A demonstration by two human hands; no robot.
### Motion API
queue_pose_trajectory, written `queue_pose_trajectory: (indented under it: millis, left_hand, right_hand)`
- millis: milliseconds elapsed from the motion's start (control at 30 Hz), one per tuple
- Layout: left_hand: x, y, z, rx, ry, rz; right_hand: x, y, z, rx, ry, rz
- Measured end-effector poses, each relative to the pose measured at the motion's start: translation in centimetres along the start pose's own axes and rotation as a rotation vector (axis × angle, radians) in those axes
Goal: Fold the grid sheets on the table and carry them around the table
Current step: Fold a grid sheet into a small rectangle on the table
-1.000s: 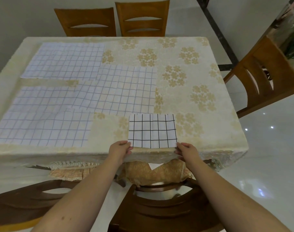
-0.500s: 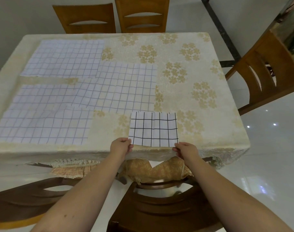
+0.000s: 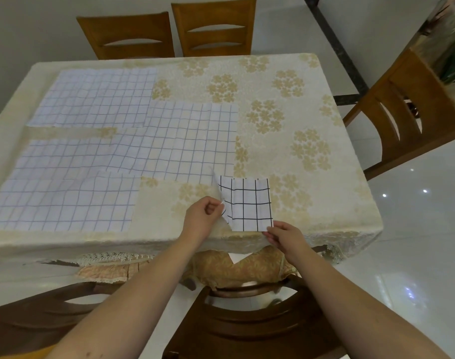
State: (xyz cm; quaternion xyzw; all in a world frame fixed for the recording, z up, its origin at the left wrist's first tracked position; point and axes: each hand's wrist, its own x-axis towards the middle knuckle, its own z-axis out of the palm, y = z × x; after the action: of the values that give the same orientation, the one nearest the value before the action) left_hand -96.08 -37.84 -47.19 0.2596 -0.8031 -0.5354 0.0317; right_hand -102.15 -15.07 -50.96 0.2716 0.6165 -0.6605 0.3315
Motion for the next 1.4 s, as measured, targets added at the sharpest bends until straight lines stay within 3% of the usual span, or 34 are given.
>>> queue_pose_trajectory:
  millis: [367, 733, 1067, 1400]
  left_hand:
    - [-1.0, 2.7, 6.1, 0.264, -0.19, 0.177]
    - [-0.6, 2.2, 10.3, 0.425, -0.238, 0.164]
    - [-1.0, 1.0, 10.7, 0.366, -0.299, 0.111]
    - [-2.0, -0.6, 9.0, 0.09, -0.296, -0.09]
  right_hand:
    - [0.2, 0.4, -0.3, -0.011, -0.025, 0.019]
    - [0.5, -0.3, -1.8, 0.11, -0.169, 0.123]
    - [0.5, -1.0, -1.7, 0.192, -0.183, 0.184]
    - [1.5, -0.5, -0.4, -0.264, -0.045, -0.016]
